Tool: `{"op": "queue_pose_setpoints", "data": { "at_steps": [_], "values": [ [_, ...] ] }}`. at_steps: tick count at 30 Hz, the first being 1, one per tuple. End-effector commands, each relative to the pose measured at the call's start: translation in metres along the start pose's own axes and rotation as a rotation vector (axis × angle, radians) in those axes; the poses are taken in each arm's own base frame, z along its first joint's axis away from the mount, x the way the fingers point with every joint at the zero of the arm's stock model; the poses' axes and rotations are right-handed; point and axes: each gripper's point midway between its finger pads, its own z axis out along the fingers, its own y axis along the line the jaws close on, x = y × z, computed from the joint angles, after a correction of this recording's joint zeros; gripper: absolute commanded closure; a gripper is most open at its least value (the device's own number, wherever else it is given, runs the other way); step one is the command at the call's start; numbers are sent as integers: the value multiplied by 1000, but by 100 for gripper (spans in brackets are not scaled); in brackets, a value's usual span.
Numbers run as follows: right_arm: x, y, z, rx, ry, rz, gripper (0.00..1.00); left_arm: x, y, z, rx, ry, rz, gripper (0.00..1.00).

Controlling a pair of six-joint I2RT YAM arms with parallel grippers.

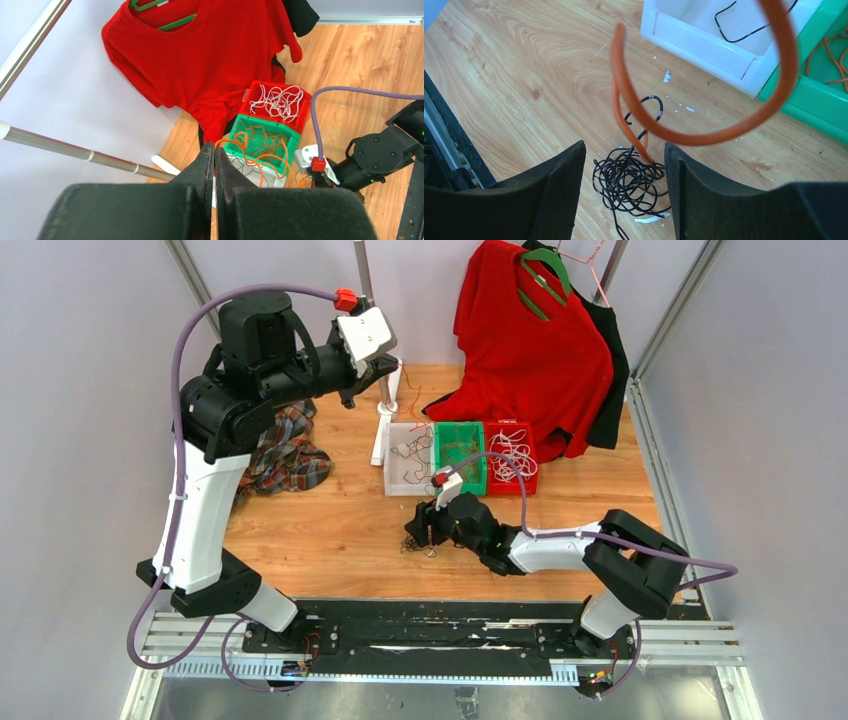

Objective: Untangle the cables
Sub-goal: Untie the cable.

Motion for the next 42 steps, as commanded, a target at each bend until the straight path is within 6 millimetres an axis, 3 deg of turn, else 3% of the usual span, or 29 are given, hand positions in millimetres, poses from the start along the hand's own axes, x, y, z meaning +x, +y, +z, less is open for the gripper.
{"op": "queue_pose_setpoints", "data": {
  "at_steps": [1, 30, 42],
  "values": [
    [-1, 8, 2, -19, -17, 7, 42, -14, 2, -10, -27, -41, 24, 100],
    [36, 1, 7, -6, 63, -6, 62, -20, 6, -14, -47, -52, 43, 100],
    [75, -12, -5, 14, 129, 1, 74, -41, 43, -18, -235, -127, 82, 100]
  ]
}}
